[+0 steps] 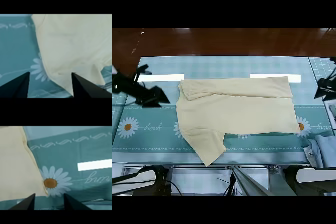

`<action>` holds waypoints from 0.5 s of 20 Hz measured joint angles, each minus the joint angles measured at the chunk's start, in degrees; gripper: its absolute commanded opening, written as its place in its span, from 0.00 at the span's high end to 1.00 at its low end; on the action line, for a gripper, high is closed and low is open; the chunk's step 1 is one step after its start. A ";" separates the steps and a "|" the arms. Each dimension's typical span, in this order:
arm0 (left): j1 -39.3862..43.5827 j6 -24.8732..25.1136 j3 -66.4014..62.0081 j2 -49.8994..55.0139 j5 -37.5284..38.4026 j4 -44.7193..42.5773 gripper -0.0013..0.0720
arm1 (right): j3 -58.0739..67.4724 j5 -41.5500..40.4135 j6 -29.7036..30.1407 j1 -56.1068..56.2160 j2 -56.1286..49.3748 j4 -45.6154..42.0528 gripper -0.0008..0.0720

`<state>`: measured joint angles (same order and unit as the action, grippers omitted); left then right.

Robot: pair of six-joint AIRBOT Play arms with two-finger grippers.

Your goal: Fold the shirts.

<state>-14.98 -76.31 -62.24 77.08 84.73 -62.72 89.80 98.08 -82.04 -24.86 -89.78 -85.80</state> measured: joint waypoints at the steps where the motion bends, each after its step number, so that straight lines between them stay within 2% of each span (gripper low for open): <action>1: -1.42 0.98 5.79 -3.30 -0.46 0.90 0.17 | -3.82 -1.38 0.94 -2.05 2.23 2.84 0.37; 5: -3.72 4.39 23.08 -11.72 -3.28 6.99 0.17 | -14.67 -7.76 4.02 -6.21 7.98 11.06 0.37; 10: -0.02 5.77 32.85 -13.40 -7.56 11.04 0.18 | -18.73 -10.91 5.42 -7.34 9.86 14.73 0.37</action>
<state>-15.00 -70.54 -29.39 63.68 77.17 -51.68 71.07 87.18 -76.62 -32.21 -79.92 -71.07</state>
